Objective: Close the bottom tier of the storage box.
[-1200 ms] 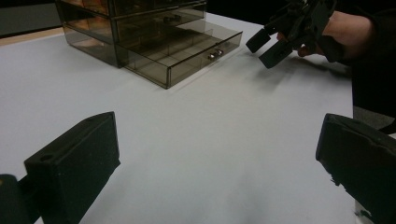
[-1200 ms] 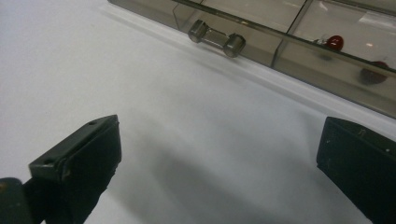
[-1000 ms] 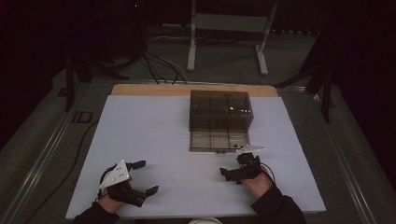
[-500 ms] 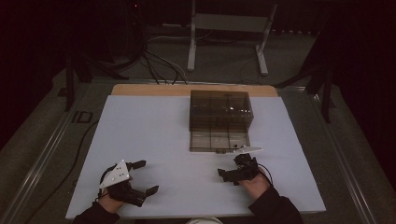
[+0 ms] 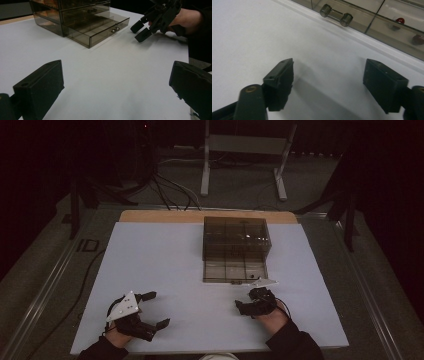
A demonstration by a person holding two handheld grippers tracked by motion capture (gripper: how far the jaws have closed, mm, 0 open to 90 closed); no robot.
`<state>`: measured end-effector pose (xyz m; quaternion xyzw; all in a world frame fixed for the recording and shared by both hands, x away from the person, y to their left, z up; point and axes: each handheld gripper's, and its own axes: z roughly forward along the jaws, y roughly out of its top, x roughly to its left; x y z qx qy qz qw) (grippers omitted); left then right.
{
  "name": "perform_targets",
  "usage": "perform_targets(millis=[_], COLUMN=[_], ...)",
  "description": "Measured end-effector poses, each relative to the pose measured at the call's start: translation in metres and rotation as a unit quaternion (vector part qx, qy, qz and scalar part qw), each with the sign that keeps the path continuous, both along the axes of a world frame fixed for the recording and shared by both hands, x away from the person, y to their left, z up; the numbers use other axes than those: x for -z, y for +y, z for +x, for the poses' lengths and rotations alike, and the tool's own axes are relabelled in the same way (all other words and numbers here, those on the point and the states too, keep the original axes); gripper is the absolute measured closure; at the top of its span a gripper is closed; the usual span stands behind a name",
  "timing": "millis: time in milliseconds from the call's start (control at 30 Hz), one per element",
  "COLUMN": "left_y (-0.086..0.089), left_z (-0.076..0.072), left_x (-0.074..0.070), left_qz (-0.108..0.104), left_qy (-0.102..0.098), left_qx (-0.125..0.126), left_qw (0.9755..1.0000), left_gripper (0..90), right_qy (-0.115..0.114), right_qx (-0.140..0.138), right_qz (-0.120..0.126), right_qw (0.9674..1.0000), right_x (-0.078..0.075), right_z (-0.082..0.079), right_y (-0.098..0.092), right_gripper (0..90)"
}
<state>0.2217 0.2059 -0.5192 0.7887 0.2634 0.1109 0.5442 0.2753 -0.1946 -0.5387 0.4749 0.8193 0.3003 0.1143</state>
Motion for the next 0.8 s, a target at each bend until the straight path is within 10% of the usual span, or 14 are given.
perform_targets(millis=[800], left_y=[-0.0003], left_z=[0.0002], left_x=[0.0001], left_qz=[0.001], left_qy=[-0.001], left_qx=[0.001], left_qw=[1.0], left_gripper=[0.7], right_qy=[-0.025], right_qx=[0.008], right_qz=[-0.023], right_qw=[0.9994], right_x=[-0.002], right_z=[-0.003], right_y=[0.0042], right_gripper=[56.0])
